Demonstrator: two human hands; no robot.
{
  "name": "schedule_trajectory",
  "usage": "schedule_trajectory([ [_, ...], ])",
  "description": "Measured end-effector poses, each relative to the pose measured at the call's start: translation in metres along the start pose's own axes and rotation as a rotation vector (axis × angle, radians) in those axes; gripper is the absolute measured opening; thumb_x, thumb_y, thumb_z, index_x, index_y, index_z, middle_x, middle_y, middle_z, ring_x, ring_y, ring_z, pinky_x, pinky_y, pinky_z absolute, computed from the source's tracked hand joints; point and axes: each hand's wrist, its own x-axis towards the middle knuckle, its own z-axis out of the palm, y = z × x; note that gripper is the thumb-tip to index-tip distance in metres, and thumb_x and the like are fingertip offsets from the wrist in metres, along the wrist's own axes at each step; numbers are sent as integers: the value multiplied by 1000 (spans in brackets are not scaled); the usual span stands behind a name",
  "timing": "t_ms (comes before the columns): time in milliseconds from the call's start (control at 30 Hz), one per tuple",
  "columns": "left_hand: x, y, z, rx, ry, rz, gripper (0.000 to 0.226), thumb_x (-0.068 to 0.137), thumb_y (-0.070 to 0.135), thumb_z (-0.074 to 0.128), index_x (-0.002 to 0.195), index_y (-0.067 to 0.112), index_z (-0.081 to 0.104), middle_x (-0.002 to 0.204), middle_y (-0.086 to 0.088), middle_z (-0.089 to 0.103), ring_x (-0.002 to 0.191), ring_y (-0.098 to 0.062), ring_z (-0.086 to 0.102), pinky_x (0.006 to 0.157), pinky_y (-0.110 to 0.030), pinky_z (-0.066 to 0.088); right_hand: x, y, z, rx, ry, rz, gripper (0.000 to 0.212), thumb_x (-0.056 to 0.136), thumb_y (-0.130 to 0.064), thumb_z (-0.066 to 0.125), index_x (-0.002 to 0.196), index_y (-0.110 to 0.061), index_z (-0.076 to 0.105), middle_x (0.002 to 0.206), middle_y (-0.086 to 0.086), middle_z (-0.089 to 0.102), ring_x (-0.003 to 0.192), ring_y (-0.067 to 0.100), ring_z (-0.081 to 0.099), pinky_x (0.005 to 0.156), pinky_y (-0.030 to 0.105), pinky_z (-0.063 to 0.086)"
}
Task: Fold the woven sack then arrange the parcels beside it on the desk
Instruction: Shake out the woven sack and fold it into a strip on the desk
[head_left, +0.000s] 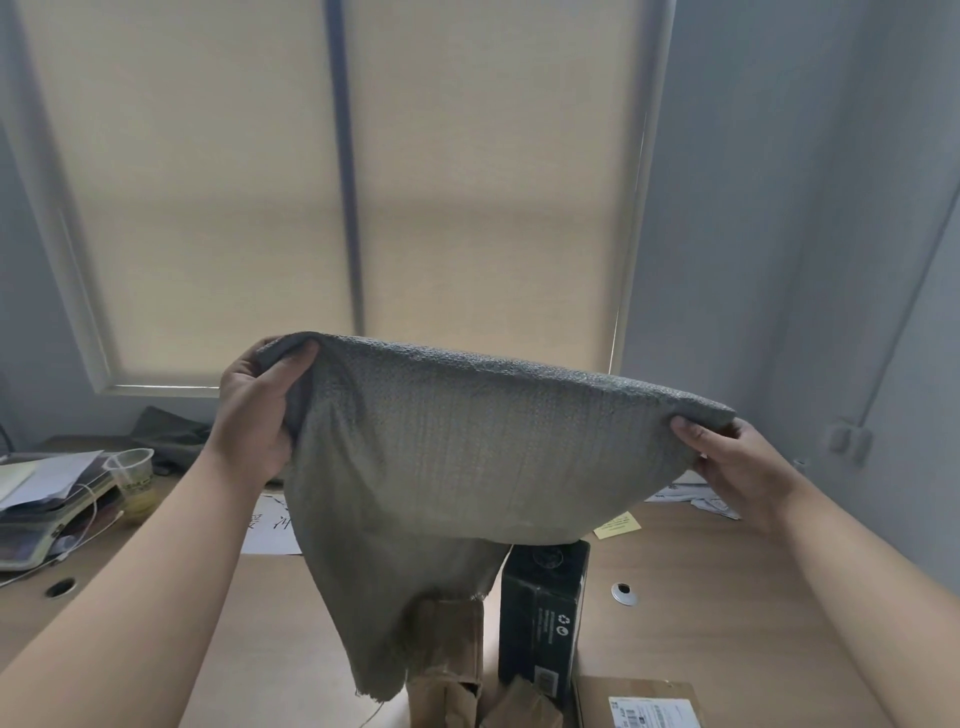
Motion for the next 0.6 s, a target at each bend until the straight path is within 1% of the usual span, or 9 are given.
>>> schedule_trajectory([
  [100,1,5,-2,21,8,32,15,92,9,68,83,21,72,79,6,73,78,-10,68,74,-26,56,1,-1,-6,-104,33,-51,48,74,-39,79,108,-6,71,109,8,72,101,17,66,87,28,60],
  [167,2,7,-2,57,18,66,18,92,8,68,80,21,72,76,10,73,75,-7,67,70,-21,56,3,-1,-9,-188,67,-124,48,79,-47,77,110,-9,72,111,9,72,103,18,65,89,31,57],
  [233,3,8,-1,92,34,109,22,92,6,67,78,22,72,73,12,72,72,-4,66,67,-19,55,4,-5,-9,-214,117,-183,46,83,-45,73,110,-8,72,105,7,73,100,18,64,83,27,54],
  [333,3,7,0,137,56,181,18,95,6,65,83,20,68,71,16,70,69,-1,63,66,-17,53,5,-14,-6,-199,173,-247,36,87,-36,67,105,-5,72,92,6,71,90,20,62,66,21,56],
  [400,4,6,0,184,61,233,15,97,8,63,86,19,65,69,19,69,68,2,61,66,-15,51,6,-19,-6,-199,219,-285,42,80,-50,73,94,-11,75,84,4,69,82,20,59,59,21,53],
  [467,5,4,0,221,52,259,17,98,10,61,85,19,63,66,20,67,66,4,58,64,-14,48,6,-24,-2,-203,294,-331,58,67,-66,77,84,-10,75,78,2,63,73,13,54,57,19,48],
  [533,6,2,0,219,52,260,20,99,11,60,82,21,62,65,21,65,65,3,56,64,-15,47,6,-29,-1,-220,365,-389,63,69,-66,74,80,-4,70,90,10,56,70,4,51,60,13,44],
  [567,6,1,-1,205,63,258,21,99,13,61,81,23,65,67,20,65,67,2,56,65,-16,47,6,-31,-2,-213,363,-405,52,76,-57,72,81,-6,71,104,13,56,75,-4,54,65,7,43],
  [600,8,0,-2,191,78,253,23,98,15,62,79,25,68,71,19,64,70,1,57,68,-18,48,5,-33,-2,-181,341,-398,31,84,-44,69,82,-14,73,121,13,55,86,-11,56,71,2,43],
])
